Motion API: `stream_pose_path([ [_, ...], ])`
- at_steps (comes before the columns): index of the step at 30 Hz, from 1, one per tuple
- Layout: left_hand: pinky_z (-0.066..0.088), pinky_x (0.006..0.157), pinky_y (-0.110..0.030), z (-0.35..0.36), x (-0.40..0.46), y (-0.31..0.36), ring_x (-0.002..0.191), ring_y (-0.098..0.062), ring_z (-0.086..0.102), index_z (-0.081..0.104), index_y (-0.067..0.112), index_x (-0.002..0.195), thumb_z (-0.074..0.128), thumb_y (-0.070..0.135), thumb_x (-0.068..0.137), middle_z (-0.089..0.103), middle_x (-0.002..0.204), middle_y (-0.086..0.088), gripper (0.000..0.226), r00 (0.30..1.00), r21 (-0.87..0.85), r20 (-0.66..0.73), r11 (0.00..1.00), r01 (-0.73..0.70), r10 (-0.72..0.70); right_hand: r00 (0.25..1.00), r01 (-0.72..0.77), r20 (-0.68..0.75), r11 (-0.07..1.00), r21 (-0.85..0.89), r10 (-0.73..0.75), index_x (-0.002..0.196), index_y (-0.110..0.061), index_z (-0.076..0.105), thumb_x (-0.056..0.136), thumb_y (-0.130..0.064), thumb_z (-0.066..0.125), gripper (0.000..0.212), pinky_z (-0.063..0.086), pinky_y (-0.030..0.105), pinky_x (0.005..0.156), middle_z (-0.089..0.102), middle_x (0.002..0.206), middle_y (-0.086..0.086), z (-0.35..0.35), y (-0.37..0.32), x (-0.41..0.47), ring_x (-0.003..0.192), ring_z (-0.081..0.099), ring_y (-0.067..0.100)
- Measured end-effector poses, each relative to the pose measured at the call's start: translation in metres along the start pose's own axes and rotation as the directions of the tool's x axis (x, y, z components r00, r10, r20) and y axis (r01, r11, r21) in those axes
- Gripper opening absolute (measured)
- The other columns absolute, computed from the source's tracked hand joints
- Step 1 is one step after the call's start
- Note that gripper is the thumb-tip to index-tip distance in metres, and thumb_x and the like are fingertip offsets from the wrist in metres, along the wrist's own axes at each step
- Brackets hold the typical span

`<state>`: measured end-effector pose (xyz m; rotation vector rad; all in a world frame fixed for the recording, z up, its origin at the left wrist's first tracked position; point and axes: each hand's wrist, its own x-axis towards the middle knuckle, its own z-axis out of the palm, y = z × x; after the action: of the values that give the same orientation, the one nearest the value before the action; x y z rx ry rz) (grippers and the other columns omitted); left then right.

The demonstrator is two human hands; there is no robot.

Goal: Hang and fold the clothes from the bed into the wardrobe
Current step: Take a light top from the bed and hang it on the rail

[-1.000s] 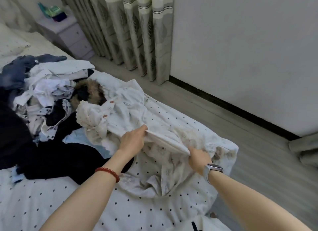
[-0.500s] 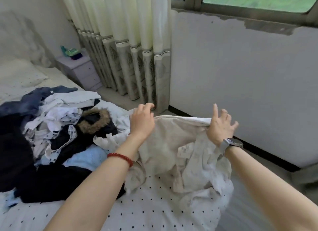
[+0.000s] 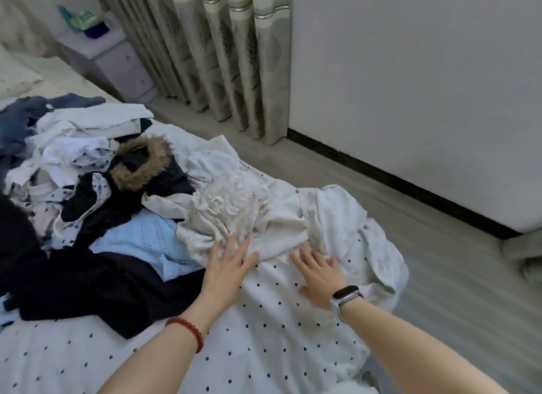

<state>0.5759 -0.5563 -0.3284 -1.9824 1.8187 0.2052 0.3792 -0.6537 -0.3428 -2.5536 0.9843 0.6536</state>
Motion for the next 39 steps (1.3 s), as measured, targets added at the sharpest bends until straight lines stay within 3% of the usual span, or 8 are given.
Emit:
stream_pose_path([
  [4, 0.049, 0.072, -0.033, 0.001, 0.017, -0.009, 0.101, -0.031, 0.059, 0.059, 0.011, 0.11, 0.083, -0.002, 0.054, 0.055, 0.124, -0.014, 0.062, 0.989, -0.21, -0.147, 0.978, -0.003, -0.029, 0.998, -0.031, -0.064, 0.996, -0.082, 0.025, 0.146, -0.016, 0.017, 0.092, -0.038, 0.05, 0.068, 0.033, 0.039, 0.1, 0.032, 0.145, 0.006, 0.009, 0.015, 0.023, 0.129, 0.035, 0.024],
  [7, 0.044, 0.071, -0.035, -0.005, 0.017, -0.017, 0.094, -0.028, 0.059, 0.06, 0.008, 0.111, 0.066, 0.001, 0.078, 0.061, 0.106, -0.006, 0.034, 0.95, -0.64, -0.191, 0.765, 0.07, -0.248, 0.97, -0.043, -0.241, 0.992, -0.122, 0.012, 0.104, -0.005, 0.063, 0.088, -0.015, 0.056, 0.02, 0.048, 0.034, 0.085, 0.061, 0.116, 0.015, 0.003, 0.025, 0.024, 0.108, 0.055, 0.028],
  [9, 0.04, 0.074, -0.036, -0.015, 0.016, -0.019, 0.099, -0.027, 0.055, 0.057, 0.01, 0.113, 0.054, 0.01, 0.089, 0.061, 0.109, -0.005, 0.024, 0.903, -0.735, -0.182, 0.664, 0.138, -0.388, 0.953, -0.088, -0.295, 0.995, -0.046, 0.07, 0.091, -0.005, 0.064, 0.084, -0.004, 0.055, 0.012, 0.044, 0.03, 0.065, 0.066, 0.096, 0.013, -0.006, 0.034, 0.01, 0.093, 0.058, 0.027],
  [17, 0.038, 0.082, -0.042, -0.08, 0.023, -0.006, 0.098, -0.029, 0.056, 0.064, 0.011, 0.092, 0.048, 0.036, 0.089, 0.066, 0.096, -0.005, 0.029, 0.779, -0.632, -0.429, 0.768, 0.103, -0.458, 0.698, -0.03, -0.574, 0.818, 0.574, 0.428, 0.1, -0.005, 0.054, 0.093, -0.003, 0.04, 0.016, 0.037, 0.033, 0.064, 0.059, 0.085, 0.008, -0.079, 0.081, -0.044, 0.075, 0.054, 0.027],
  [22, 0.037, 0.094, -0.047, -0.141, 0.027, 0.037, 0.105, -0.026, 0.06, 0.067, 0.014, 0.092, 0.036, 0.043, 0.083, 0.068, 0.104, -0.001, 0.043, 0.746, -0.606, -0.582, 0.784, -0.134, -0.323, 0.482, -0.01, -0.685, 0.785, 0.619, 0.547, 0.103, -0.003, 0.056, 0.094, -0.004, 0.041, 0.017, 0.028, 0.029, 0.065, 0.058, 0.077, 0.007, -0.127, 0.113, -0.113, 0.073, 0.053, 0.03],
  [27, 0.028, 0.102, -0.032, -0.194, -0.008, 0.157, 0.119, -0.013, 0.043, 0.043, 0.027, 0.133, 0.033, 0.08, 0.066, 0.051, 0.128, 0.008, 0.086, 0.881, -0.622, -0.448, 0.655, -0.429, 0.152, 0.348, 0.034, -0.793, 0.838, 0.544, 0.501, 0.1, -0.004, 0.058, 0.095, -0.015, 0.037, 0.024, 0.037, 0.036, 0.067, 0.064, 0.078, 0.017, -0.141, 0.14, -0.218, 0.076, 0.057, 0.037],
  [33, 0.029, 0.066, -0.023, -0.225, -0.061, 0.267, 0.091, -0.02, 0.055, 0.06, 0.017, 0.114, 0.053, 0.03, 0.093, 0.062, 0.097, 0.003, 0.025, 0.752, -0.6, -0.645, 0.52, -0.608, 0.136, 0.131, -0.058, -0.772, 0.782, 0.62, 0.622, 0.096, -0.006, 0.06, 0.086, -0.028, 0.031, 0.038, 0.043, 0.039, 0.07, 0.064, 0.073, 0.014, -0.096, 0.169, -0.348, 0.075, 0.058, 0.037],
  [39, 0.031, 0.058, -0.031, -0.265, -0.117, 0.364, 0.06, -0.022, 0.045, 0.052, 0.009, 0.076, 0.05, 0.029, 0.095, 0.038, 0.054, 0.009, 0.027, 0.638, -0.563, -0.657, 0.302, -0.77, 0.401, -0.049, -0.172, -0.641, 0.626, 0.761, 0.766, 0.093, -0.005, 0.056, 0.093, -0.028, 0.035, 0.031, 0.032, 0.031, 0.058, 0.049, 0.058, -0.005, -0.013, 0.181, -0.493, 0.054, 0.044, 0.021],
])
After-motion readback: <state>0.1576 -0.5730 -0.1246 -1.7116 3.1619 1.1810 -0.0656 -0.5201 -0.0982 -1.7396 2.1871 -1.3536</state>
